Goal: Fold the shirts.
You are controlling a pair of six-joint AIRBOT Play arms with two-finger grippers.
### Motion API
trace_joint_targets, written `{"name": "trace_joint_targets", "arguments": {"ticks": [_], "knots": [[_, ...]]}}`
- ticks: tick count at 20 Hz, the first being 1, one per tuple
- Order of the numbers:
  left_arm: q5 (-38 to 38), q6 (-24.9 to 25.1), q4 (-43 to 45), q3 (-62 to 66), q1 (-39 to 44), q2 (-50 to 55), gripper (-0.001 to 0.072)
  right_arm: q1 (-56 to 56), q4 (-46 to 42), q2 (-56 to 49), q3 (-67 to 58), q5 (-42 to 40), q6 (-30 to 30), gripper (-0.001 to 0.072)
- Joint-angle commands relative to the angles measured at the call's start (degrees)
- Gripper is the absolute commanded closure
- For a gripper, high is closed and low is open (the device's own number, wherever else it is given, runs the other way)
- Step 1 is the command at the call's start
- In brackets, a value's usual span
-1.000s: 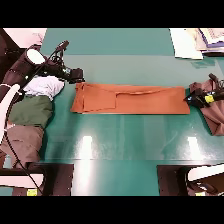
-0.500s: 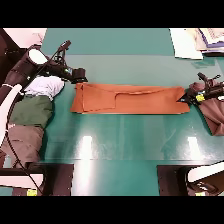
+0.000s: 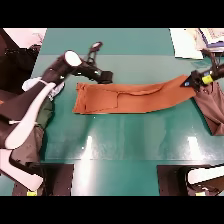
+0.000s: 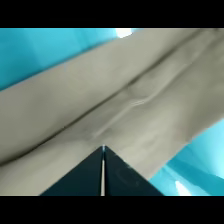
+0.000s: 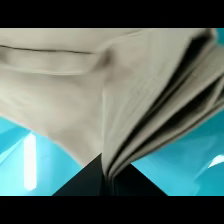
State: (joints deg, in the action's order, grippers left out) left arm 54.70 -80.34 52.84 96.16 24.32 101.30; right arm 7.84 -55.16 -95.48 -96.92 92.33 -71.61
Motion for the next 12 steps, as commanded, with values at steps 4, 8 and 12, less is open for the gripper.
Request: {"name": "trace_joint_targets", "arguments": {"ticks": [4,8,12], "knots": [[-0.1,-0.8,-2.4,11.5,9.2,13.9,0.0678,-10.8,7.9,3.6,-13.5,0.3,-5.2,0.0698],[-1.2,-2.3,-2.9,11.9,10.2,17.3,0.0678,-17.5,9.6,3.5,-17.7,-1.0,-5.6,0.0698],[-1.4,-2.9,-2.3,11.9,10.2,18.6,0.0678,-22.8,9.5,3.4,-18.4,-2.6,-5.5,0.0698]]}}
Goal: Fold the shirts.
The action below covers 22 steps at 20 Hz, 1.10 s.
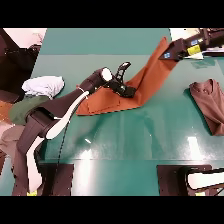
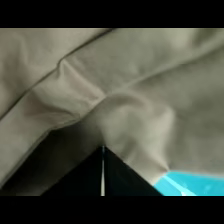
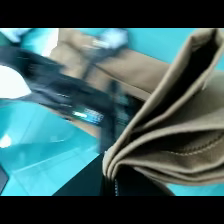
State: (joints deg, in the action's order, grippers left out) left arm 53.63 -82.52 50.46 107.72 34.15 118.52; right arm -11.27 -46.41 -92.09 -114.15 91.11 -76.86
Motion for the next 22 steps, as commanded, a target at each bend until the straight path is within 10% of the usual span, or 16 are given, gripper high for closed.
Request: {"name": "trace_joint_targets", "arguments": {"ticks": [1,14,22], "knots": [[-0.4,-0.7,0.1,0.4,0.3,1.3,0.0678,-4.5,0.8,0.0,-1.2,-1.8,-0.2,0.0698],[12.0,-0.7,7.7,9.4,-10.2,-4.6,0.0679,-6.4,3.4,-0.1,-1.1,-3.8,0.5,0.0698],[18.4,-1.0,19.5,9.4,-27.8,-22.6,0.0677,-25.4,3.4,-8.5,-1.1,-21.8,4.5,0.0696]]}}
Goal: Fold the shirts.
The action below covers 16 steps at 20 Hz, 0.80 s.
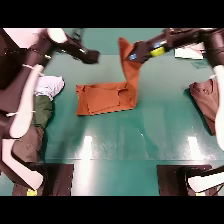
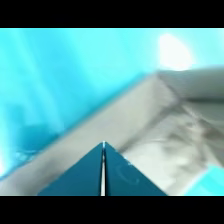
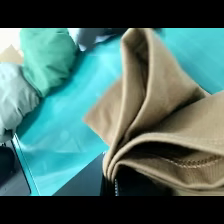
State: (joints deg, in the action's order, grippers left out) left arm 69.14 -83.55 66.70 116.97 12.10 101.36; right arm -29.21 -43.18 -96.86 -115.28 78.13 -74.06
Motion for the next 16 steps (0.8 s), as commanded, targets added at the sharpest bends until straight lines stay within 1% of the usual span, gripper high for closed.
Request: {"name": "trace_joint_targets", "arguments": {"ticks": [1,2,4,5,6,8,10,12,14,15,16], "knots": [[3.7,0.0,3.3,0.1,-7.6,-6.9,0.0677,-11.1,0.2,-5.9,0.0,-12.8,1.7,0.0693],[4.5,0.0,3.3,0.1,-9.0,-8.0,0.0677,-14.1,0.2,-7.9,0.0,-16.9,1.8,0.0654],[6.3,0.0,3.3,0.1,-11.1,-9.6,0.0677,-19.1,0.1,-11.7,0.0,-23.3,4.4,0.0223],[7.1,0.0,3.2,0.1,-11.6,-10.2,0.0677,-20.6,0.1,-13.1,0.0,-23.7,5.1,0.0129],[7.6,0.0,3.3,0.1,-11.8,-10.6,0.0677,-21.1,-0.2,-13.6,0.0,-22.2,5.2,0.0131],[8.2,0.0,3.1,0.0,-11.8,-10.9,0.0677,-20.2,-5.2,-13.0,0.0,-16.7,5.1,0.0141],[8.6,0.0,1.5,-0.3,-11.8,-10.9,0.0677,-17.2,-13.3,-11.3,0.0,-6.9,3.0,0.0202],[9.6,0.0,1.2,-0.5,-11.8,-10.9,0.0678,-12.7,-18.8,-10.3,0.1,3.0,1.8,0.0202],[10.0,0.0,0.1,-1.1,-11.8,-10.9,0.0677,-7.0,-19.4,-9.9,0.1,9.8,0.0,0.0202],[10.0,0.0,-0.2,-1.6,-11.7,-10.9,0.0677,-3.9,-19.4,-9.8,0.7,11.6,-1.2,0.0202],[10.1,0.0,-0.3,-2.1,-11.6,-10.9,0.0678,-1.2,-19.3,-9.2,2.5,11.6,-2.0,0.0202]]}}
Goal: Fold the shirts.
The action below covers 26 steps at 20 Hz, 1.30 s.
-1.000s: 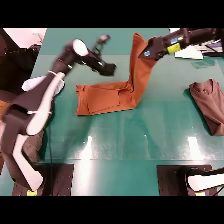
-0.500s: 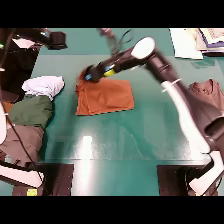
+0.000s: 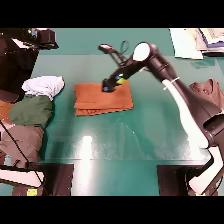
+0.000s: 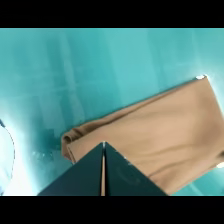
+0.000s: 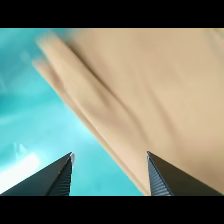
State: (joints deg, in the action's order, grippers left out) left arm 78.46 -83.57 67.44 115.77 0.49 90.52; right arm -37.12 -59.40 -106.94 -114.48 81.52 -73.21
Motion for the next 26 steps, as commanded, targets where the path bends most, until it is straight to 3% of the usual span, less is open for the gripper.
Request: {"name": "trace_joint_targets", "arguments": {"ticks": [1,5,7,10,18,20,24,26], "knots": [[1.1,0.5,-1.8,-1.4,-0.1,0.0,0.0677,9.6,-3.1,1.8,4.5,7.0,-3.0,0.0202],[0.9,1.5,-3.4,-2.0,-0.1,0.0,0.0677,18.2,0.7,3.9,16.7,-1.8,-5.9,0.0199],[0.4,1.5,-3.8,-2.0,-0.1,0.0,0.0677,21.1,10.7,2.8,21.5,-6.5,-5.8,-0.0008],[0.4,1.6,-3.8,-2.0,-0.1,0.0,0.0677,22.3,23.1,-1.4,25.5,-8.2,-2.3,-0.0003],[0.1,2.6,-3.8,-2.0,-0.1,0.0,0.0677,14.9,28.4,-7.7,25.5,-11.2,-1.2,0.0031],[0.1,2.6,-3.8,-2.0,-0.1,0.0,0.0677,13.6,28.3,-7.7,24.8,-12.4,0.9,0.0298],[0.2,2.6,-4.4,-2.0,-0.1,0.0,0.0677,12.8,28.2,-7.7,19.2,-11.8,3.9,0.0696],[0.4,2.6,-5.5,-2.0,0.1,0.0,0.0678,13.5,26.7,-7.2,15.2,-9.3,3.8,0.0697]]}}
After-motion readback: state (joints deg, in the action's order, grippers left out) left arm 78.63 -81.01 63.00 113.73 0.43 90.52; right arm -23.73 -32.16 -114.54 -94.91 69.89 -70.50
